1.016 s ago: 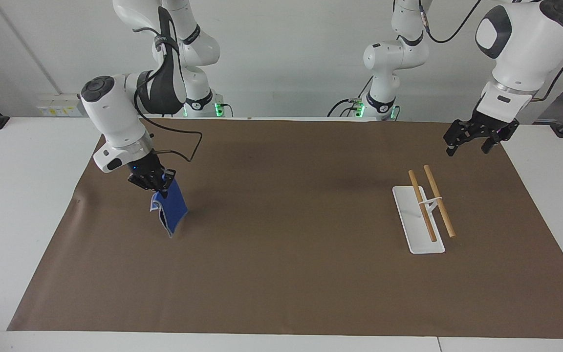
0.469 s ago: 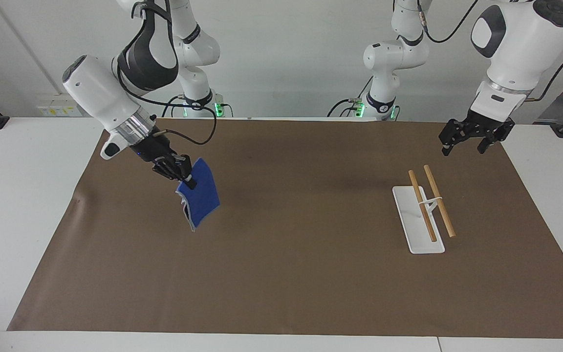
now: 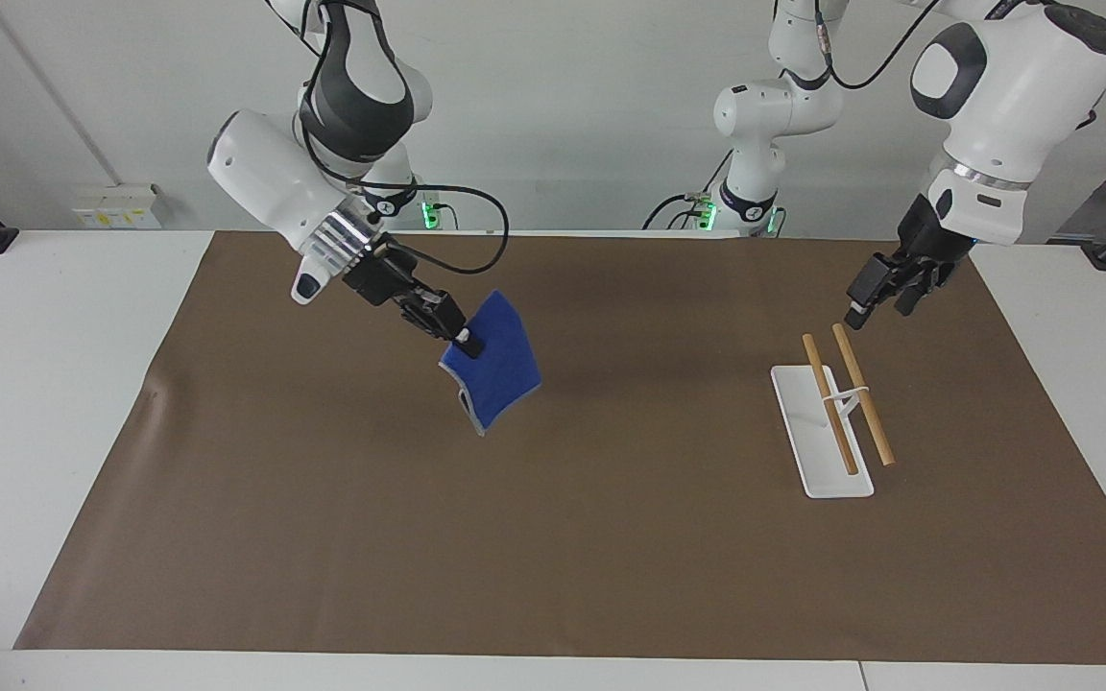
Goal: Right arm passes towel to left arm to hang
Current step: 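Lift the towel with the right gripper toward the table center, then carry the towel toward the left gripper while the left gripper approaches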
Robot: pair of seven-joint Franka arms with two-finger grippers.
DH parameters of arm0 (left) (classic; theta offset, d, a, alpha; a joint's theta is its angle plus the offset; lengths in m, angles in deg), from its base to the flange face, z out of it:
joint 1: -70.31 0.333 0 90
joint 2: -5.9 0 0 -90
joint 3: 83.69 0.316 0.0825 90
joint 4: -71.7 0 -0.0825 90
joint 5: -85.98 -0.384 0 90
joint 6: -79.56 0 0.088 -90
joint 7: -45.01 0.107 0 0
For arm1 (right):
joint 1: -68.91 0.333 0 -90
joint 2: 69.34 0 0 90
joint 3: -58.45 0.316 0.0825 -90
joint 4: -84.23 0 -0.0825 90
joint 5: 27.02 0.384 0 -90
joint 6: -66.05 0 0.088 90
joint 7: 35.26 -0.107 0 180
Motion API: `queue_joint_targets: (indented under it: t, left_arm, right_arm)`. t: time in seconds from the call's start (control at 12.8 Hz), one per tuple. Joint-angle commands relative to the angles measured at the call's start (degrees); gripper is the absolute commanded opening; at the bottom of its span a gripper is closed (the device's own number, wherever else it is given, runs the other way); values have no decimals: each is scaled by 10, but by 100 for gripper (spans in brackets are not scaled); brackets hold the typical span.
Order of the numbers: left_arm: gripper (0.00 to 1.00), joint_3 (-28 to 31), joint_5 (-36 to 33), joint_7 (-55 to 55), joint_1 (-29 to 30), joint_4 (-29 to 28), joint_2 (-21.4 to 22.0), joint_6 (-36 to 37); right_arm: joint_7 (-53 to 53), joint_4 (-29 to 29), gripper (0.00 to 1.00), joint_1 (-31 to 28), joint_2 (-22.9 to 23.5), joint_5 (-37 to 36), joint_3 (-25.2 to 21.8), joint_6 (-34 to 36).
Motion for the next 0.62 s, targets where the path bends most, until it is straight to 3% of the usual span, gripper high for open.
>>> queue_joint_targets:
  t: [0.0, 0.23, 0.55]
  left_arm:
    - [100, 3, 61, -117, -5, -51, 30, -68]
    - [100, -19, 88, -235, -8, -80, 30, -150]
    - [100, -57, 89, -343, -14, -98, 27, -219]
  right_arm:
    - [-42, 2, 0, 52, 14, 96, 2, -92]
    - [-42, -2, 0, 105, 26, 193, 3, -168]
    - [-43, -13, 0, 122, 29, 299, 4, -170]
